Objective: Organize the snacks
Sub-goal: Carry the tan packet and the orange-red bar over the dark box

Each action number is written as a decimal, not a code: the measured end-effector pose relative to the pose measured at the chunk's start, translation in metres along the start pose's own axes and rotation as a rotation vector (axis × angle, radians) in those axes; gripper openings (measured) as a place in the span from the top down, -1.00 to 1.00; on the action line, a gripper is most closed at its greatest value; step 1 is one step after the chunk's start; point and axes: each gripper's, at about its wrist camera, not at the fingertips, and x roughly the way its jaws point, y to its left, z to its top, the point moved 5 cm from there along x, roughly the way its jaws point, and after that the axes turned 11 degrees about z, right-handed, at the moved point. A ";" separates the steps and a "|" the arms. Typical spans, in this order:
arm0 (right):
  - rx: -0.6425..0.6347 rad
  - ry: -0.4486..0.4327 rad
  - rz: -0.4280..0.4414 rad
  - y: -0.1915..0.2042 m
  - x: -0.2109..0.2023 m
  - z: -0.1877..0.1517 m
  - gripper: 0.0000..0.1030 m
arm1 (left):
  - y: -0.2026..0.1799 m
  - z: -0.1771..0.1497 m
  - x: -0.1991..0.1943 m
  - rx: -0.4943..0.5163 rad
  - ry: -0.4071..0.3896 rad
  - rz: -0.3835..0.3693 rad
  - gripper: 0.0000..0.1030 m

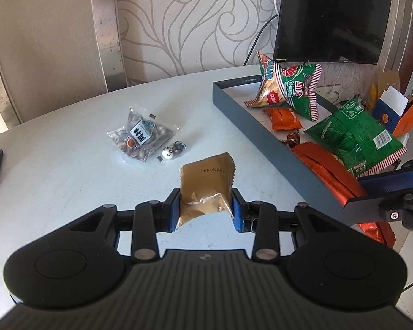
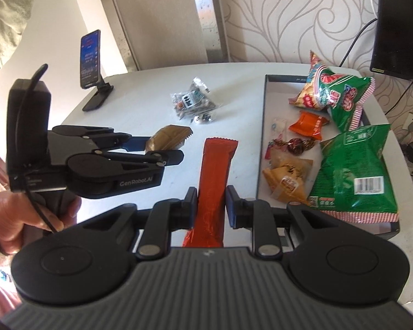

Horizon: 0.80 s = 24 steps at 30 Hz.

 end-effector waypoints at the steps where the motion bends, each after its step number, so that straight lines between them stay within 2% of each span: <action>1: 0.003 -0.003 -0.002 -0.002 -0.002 0.001 0.52 | -0.003 0.003 0.000 0.002 -0.002 -0.005 0.18; 13: 0.036 -0.038 -0.043 -0.027 -0.021 0.006 0.52 | -0.036 0.036 0.009 0.036 -0.047 -0.057 0.18; 24: 0.073 -0.073 -0.094 -0.050 -0.038 0.011 0.52 | -0.069 0.062 0.033 0.079 -0.065 -0.103 0.18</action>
